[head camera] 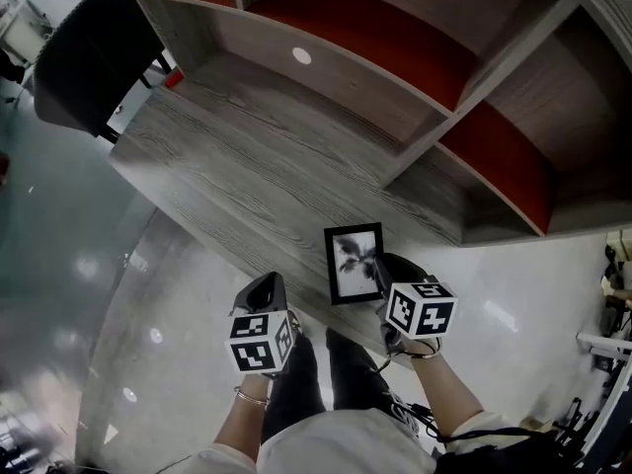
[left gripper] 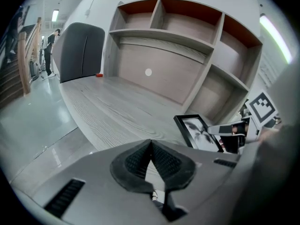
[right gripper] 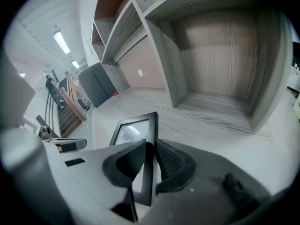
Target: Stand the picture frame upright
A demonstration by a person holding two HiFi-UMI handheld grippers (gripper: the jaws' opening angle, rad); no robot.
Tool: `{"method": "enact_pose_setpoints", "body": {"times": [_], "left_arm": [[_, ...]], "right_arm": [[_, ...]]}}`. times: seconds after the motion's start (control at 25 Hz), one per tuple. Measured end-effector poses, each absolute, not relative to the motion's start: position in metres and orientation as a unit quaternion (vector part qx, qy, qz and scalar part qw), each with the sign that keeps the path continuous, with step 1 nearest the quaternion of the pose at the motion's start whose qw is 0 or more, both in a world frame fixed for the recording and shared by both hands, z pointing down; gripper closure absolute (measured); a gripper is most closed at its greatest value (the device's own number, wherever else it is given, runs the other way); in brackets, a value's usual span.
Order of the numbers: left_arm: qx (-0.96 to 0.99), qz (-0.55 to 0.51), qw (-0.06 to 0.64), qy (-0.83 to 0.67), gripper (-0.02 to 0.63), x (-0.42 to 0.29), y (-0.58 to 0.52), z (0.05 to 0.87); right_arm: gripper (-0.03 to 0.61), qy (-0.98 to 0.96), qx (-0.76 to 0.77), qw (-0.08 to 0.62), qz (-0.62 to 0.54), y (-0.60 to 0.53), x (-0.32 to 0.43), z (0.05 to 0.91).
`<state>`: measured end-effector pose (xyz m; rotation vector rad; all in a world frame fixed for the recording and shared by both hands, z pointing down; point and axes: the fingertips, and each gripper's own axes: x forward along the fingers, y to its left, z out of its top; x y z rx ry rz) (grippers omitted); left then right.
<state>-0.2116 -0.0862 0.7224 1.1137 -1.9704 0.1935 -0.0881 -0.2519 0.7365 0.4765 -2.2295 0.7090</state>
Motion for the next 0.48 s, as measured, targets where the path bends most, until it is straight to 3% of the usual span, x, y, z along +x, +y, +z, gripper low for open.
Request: {"method": "enact_pose_setpoints", "body": {"times": [0.48], "left_arm": [[0.504,0.062,0.376,-0.775,0.601,-0.211,-0.127,0.674]], "right_arm": [[0.494,-0.881,0.247,0.3,0.268,-0.274,-0.075,0.679]]}}
